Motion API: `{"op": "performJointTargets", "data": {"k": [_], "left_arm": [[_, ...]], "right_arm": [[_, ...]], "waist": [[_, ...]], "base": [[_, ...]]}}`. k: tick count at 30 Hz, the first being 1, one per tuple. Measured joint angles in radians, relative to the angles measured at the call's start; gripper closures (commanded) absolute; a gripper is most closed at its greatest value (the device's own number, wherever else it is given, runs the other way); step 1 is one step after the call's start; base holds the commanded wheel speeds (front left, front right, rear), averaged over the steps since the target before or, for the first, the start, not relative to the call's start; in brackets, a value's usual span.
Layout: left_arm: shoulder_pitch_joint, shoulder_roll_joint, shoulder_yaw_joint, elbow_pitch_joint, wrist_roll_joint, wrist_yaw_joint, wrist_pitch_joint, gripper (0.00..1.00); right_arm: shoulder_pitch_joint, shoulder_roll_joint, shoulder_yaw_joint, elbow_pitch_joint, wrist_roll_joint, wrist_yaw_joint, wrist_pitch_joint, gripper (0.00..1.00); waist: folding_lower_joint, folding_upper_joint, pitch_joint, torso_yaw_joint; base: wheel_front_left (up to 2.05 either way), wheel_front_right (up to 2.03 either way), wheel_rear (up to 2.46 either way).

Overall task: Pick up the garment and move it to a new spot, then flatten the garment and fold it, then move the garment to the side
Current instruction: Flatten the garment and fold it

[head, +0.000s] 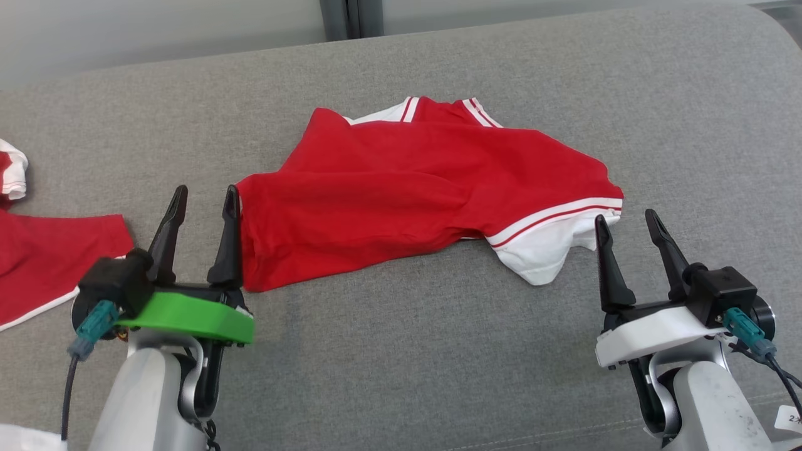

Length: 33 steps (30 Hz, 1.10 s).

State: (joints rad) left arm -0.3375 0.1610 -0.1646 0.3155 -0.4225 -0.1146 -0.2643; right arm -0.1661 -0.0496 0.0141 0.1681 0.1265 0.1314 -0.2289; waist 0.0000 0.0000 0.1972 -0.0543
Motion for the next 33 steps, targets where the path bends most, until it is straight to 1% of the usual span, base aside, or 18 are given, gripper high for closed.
{"op": "performJointTargets", "data": {"k": [2, 7, 10, 13, 20, 22, 27, 29, 33], "left_arm": [[0.057, -0.03, 0.038, -0.06, 0.043, -0.005, 0.0, 0.0], [0.165, -0.067, 0.093, -0.146, 0.101, -0.012, 0.0, 0.0], [0.218, -0.078, 0.113, -0.153, 0.108, -0.013, 0.0, 0.0], [0.25, -0.082, 0.108, -0.147, 0.103, -0.013, 0.0, 0.0], [0.266, -0.084, 0.097, -0.137, 0.098, -0.013, 0.0, 0.0], [0.265, -0.084, 0.094, -0.137, 0.097, -0.013, 0.0, 0.0], [0.254, -0.084, 0.071, -0.133, 0.09, -0.013, 0.0, 0.0], [0.247, -0.084, 0.061, -0.131, 0.087, -0.013, 0.0, 0.0], [0.23, -0.084, 0.047, -0.128, 0.077, -0.013, 0.0, 0.0]], "right_arm": [[0.008, 0.0, -0.001, 0.001, -0.006, 0.0, 0.003, 0.0], [0.037, 0.0, -0.004, 0.004, -0.007, 0.0, 0.014, 0.0], [0.051, 0.0, -0.003, 0.006, -0.007, 0.0, 0.02, 0.0], [0.063, 0.0, -0.007, 0.009, -0.009, 0.0, 0.025, 0.0], [0.067, 0.001, -0.024, 0.013, -0.014, 0.0, 0.055, 0.0], [0.042, 0.001, -0.048, 0.025, -0.013, 0.0, 0.104, 0.0], [-0.045, -0.002, -0.127, 0.101, 0.005, 0.0, 0.311, 0.0], [-0.09, -0.002, -0.165, 0.139, 0.032, 0.0, 0.401, 0.0], [-0.148, -0.001, -0.216, 0.203, 0.055, 0.0, 0.525, 0.0]], "waist": [[0.0, 0.0, -0.016, 0.007], [0.0, 0.0, -0.054, 0.022], [0.0, 0.0, -0.075, 0.032], [0.0, 0.0, -0.093, 0.042], [0.0, 0.0, -0.106, 0.063], [0.0, 0.0, -0.103, 0.066], [0.0, 0.0, -0.088, 0.071], [0.0, 0.0, -0.08, 0.075], [0.0, 0.0, -0.06, 0.084]], "base": [[0.0, 0.0, 0.0], [0.0, 0.0, 0.0], [0.0, 0.0, 0.0], [0.0, 0.0, 0.0], [0.0, 0.0, 0.0], [0.0, 0.0, 0.0], [0.0, 0.0, 0.0], [0.0, 0.0, 0.0], [0.0, 0.0, 0.0]]}}
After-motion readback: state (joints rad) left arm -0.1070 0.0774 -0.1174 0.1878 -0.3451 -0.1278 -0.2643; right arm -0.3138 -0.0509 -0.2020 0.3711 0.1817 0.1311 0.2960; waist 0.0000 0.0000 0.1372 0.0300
